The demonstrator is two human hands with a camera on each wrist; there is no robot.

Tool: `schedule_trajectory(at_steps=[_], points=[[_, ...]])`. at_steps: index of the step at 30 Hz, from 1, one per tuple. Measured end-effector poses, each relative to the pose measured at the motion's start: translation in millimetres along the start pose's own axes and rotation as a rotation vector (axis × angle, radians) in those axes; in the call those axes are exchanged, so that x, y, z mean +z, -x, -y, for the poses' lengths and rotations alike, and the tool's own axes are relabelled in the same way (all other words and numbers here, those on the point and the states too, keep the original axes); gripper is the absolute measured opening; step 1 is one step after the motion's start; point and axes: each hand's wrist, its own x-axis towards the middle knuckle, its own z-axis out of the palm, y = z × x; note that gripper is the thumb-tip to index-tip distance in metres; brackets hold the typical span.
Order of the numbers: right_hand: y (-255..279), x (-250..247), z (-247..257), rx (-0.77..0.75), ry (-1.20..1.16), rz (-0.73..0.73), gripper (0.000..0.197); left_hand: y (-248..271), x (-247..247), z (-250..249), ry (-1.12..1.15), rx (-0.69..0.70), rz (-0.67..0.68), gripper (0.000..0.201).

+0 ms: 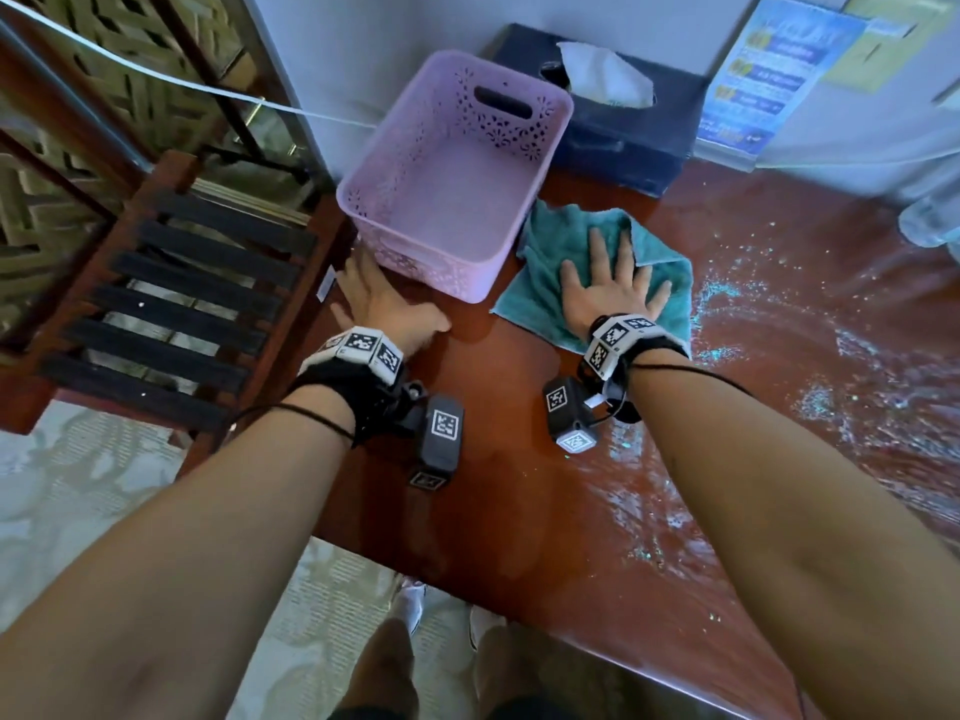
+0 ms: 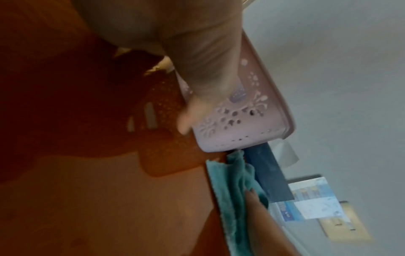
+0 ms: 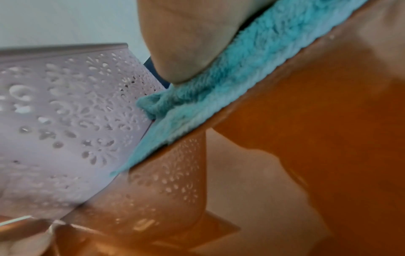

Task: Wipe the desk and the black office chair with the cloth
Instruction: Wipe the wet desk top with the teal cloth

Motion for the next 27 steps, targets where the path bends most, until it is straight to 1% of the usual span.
schedule_trajectory(at_steps=[2,3,7,9,10,11,14,15,17,18,19,21,22,23,24,25,26,27], points=[[8.8,5.8,9.4,0.022,0.009,-0.005,0.064,2.2,5.5,10.2,-0.201,0.034,0.096,0.127],[16.9,10.9,15.8,-0.002,0.032,-0.006,0.064,1.2,7.3,13.4,-0.244,0.053,0.114,0.130],[63.8,36.3,30.6,-0.230,0.110,0.032,0.061,2.8,5.2,16.0,-0.229,0.093,0.103,0.130],[78.2,38.4,20.4,-0.269,0.118,0.042,0.060,5.4,2.5,16.3,-0.220,0.121,0.096,0.127],[81.3,34.8,9.7,-0.245,0.111,0.042,0.060,6.3,1.1,17.0,-0.219,0.134,0.099,0.126],[82.8,31.0,-3.7,-0.191,0.097,0.032,0.061,7.1,-0.5,18.1,-0.226,0.150,0.103,0.125],[91.1,24.2,-43.0,0.057,0.044,-0.003,0.064,15.0,-3.3,27.7,-0.276,0.246,0.103,0.125],[96.7,25.9,-47.3,0.138,0.018,-0.014,0.065,18.1,-2.5,32.8,-0.287,0.294,0.089,0.126],[112.1,36.3,-35.3,0.245,-0.024,-0.040,0.066,26.1,-0.2,40.8,-0.316,0.381,0.079,0.124],[122.2,44.1,-21.5,0.251,-0.035,-0.042,0.067,29.7,0.8,43.5,-0.333,0.409,0.097,0.121],[134.2,53.8,-6.2,0.213,-0.024,-0.036,0.067,31.9,2.2,46.3,-0.346,0.425,0.116,0.117],[164.9,75.1,20.8,0.032,0.053,-0.027,0.064,35.9,3.2,50.4,-0.343,0.454,0.132,0.111],[180.4,83.0,27.7,-0.058,0.082,-0.022,0.063,36.9,3.6,52.3,-0.337,0.472,0.128,0.109],[192.0,87.4,27.7,-0.111,0.098,-0.017,0.062,38.2,3.9,54.0,-0.333,0.489,0.126,0.107],[197.9,87.4,21.5,-0.131,0.102,-0.014,0.061,39.5,3.5,55.5,-0.333,0.503,0.127,0.105],[200.2,83.9,10.6,-0.116,0.091,-0.014,0.061,41.0,3.4,57.7,-0.337,0.512,0.132,0.103],[201.9,79.6,-3.0,-0.063,0.066,-0.024,0.062,43.2,2.4,59.8,-0.346,0.518,0.143,0.101],[203.4,76.9,-18.7,0.022,0.038,-0.047,0.063,45.5,1.2,61.9,-0.359,0.526,0.156,0.100]])
